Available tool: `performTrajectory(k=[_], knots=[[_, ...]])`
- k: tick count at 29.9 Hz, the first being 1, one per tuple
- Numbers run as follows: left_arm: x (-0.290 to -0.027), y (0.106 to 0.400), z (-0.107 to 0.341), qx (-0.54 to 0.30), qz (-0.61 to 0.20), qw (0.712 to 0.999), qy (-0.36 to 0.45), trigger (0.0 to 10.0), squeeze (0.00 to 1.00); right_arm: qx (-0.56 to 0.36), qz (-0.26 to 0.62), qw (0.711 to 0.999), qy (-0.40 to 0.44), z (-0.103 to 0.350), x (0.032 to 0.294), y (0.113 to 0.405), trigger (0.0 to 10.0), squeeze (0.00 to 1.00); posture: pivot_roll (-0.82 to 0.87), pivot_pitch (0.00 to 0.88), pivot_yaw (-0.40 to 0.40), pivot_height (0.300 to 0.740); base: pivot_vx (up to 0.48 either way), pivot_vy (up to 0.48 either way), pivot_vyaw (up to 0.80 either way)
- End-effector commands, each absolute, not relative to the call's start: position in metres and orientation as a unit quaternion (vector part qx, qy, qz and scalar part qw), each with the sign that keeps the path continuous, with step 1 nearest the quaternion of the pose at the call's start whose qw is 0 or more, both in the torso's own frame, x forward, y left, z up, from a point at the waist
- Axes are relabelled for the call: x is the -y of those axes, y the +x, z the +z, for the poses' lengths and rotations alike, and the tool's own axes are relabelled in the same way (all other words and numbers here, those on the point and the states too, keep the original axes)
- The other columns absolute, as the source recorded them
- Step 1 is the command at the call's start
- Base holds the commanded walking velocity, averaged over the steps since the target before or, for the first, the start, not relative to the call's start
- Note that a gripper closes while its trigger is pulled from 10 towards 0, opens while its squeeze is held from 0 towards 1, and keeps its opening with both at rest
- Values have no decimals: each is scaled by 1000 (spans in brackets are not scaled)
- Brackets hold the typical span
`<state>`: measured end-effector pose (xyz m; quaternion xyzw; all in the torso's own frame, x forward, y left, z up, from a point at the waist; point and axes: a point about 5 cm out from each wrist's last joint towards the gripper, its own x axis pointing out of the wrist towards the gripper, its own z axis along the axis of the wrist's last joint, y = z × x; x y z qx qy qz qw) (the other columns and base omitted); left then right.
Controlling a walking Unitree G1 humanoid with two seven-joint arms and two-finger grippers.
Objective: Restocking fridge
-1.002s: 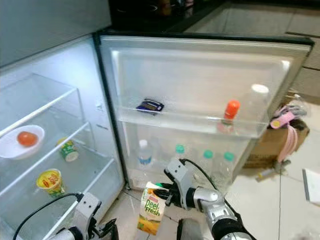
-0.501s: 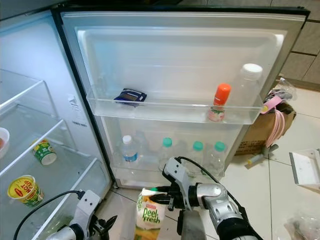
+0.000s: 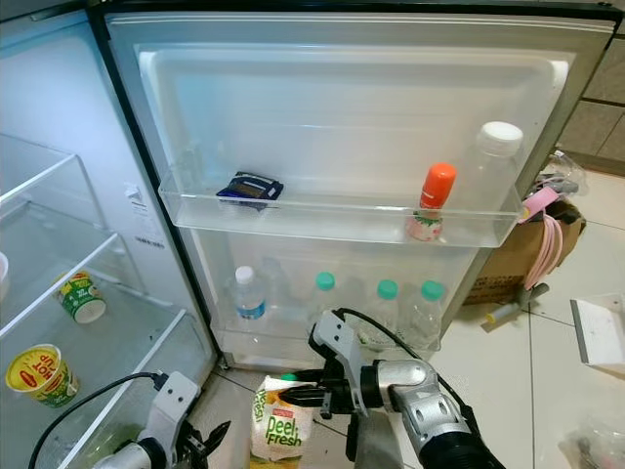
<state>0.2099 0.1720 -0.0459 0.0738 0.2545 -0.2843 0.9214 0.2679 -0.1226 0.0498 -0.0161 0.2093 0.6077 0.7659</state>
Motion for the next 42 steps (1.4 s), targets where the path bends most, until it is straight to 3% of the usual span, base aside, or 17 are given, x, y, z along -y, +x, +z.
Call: performTrajectory(k=[1, 10, 26, 42], knots=[[-170, 207, -49, -260, -288, 918, 78, 10000, 0, -201, 616, 762, -2, 52, 120, 265, 10000, 0, -88, 0, -22, 479, 0, 0, 0], [-170, 206, -49, -261, -287, 918, 78, 10000, 0, -202, 617, 761, -3, 52, 120, 264, 10000, 0, -88, 0, -22, 483, 0, 0, 0], [-185, 196, -57, -293, -244, 921, 82, 10000, 0, -257, 629, 734, -8, 26, 118, 241, 10000, 0, -91, 0, -23, 542, 0, 0, 0], [-190, 191, -65, -334, -194, 917, 96, 10000, 0, -258, 627, 735, -13, 25, 117, 242, 10000, 0, -88, 0, -29, 592, 0, 0, 0]])
